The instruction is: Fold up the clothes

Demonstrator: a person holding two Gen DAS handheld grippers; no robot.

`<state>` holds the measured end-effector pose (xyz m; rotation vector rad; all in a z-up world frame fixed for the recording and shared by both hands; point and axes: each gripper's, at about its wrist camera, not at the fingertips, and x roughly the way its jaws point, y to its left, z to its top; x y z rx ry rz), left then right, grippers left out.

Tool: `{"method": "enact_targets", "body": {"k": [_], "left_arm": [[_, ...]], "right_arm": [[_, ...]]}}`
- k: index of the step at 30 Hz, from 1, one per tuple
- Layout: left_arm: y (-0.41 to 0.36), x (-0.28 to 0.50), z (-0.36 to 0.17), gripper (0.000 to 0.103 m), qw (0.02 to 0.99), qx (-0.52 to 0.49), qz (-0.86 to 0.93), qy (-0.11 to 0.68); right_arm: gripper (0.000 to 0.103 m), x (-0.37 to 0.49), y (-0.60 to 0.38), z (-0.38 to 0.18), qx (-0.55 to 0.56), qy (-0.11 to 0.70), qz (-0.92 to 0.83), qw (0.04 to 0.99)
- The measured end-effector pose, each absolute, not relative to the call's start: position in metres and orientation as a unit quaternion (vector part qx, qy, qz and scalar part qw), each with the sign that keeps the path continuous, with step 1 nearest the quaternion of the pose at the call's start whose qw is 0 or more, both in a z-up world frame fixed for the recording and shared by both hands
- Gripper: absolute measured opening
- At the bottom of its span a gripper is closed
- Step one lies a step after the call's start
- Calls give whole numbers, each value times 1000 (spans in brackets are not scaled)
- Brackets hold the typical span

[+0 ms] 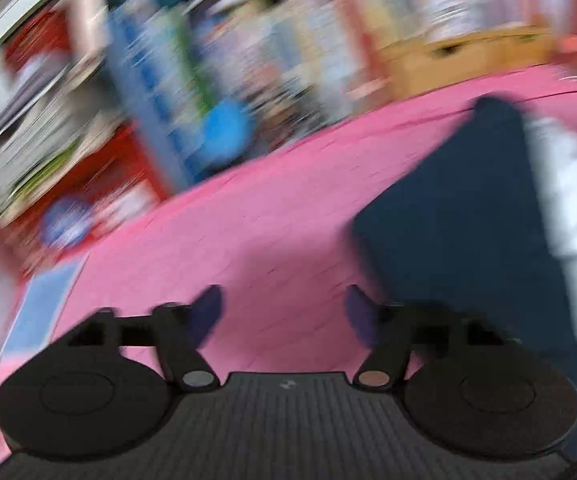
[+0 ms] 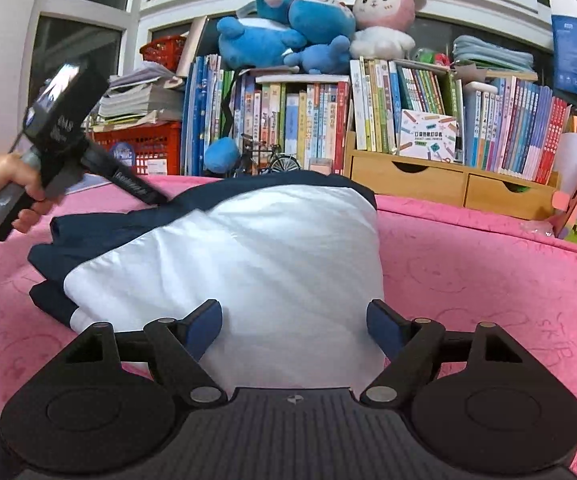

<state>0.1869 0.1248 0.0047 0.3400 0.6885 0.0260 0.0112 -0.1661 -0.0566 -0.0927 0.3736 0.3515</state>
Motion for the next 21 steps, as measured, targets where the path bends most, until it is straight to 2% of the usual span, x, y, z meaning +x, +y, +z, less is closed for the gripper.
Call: {"method": "enact_targets", "body": {"k": [3,8,10,11,14,15,18,19,21], "left_arm": [[136,156,21,60,941,103,-21,320],[96,86,59,78,959,71,-123,246],[77,67,60,86,957,83,-154,231],[65,61,53,86,954,115,-157,229],[56,61,15,86,933,200,-118,275],[67,60,4,87,931,196,-104,290],[113,55,5,96,942,79,-90,313],[126,54,7,96,942,43,-83,322],[125,41,16,96,947,70,-81,303]], "right_arm": [[81,13,-167,-55,-41,186,175,966],[84,13,-167,-55,-45,188,178,965],[87,13,-167,-54,-45,189,184,964],[88,13,-168,-54,-43,190,188,963],[90,13,-172,-53,-36,194,197,960],[92,13,-173,-52,-39,197,199,959],[95,13,-187,-54,-30,216,187,958],[95,12,-192,-55,-25,223,184,957],[95,5,-199,-51,-40,208,190,959]]}}
